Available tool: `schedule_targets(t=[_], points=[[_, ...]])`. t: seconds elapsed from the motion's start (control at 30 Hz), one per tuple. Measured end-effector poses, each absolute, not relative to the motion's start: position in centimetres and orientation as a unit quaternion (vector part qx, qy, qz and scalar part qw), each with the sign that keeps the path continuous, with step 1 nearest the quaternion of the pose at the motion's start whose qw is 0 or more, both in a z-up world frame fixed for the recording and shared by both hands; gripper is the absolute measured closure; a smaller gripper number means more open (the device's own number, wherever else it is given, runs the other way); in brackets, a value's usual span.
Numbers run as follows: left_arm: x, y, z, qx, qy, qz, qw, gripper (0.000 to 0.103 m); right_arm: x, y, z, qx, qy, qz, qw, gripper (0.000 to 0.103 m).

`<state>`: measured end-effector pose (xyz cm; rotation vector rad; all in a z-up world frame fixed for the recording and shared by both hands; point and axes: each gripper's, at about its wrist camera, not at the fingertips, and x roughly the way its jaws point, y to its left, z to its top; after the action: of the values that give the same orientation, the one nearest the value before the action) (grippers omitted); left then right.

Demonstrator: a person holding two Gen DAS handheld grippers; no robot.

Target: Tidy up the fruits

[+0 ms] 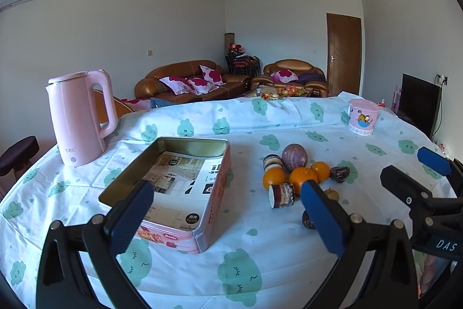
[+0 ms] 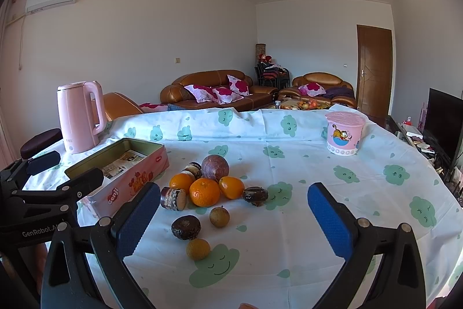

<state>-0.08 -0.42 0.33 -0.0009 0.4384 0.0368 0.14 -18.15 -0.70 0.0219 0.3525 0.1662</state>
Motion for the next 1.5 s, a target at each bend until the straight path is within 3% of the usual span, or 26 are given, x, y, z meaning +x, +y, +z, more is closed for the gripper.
schedule_targets(t=[1.5], points=[[-0.2, 0.2, 0.1, 0.002, 0.219, 0.019, 0.976, 0.0, 0.3, -17.1, -2.3, -0.018, 0.203, 0.096, 0.974, 0.001]])
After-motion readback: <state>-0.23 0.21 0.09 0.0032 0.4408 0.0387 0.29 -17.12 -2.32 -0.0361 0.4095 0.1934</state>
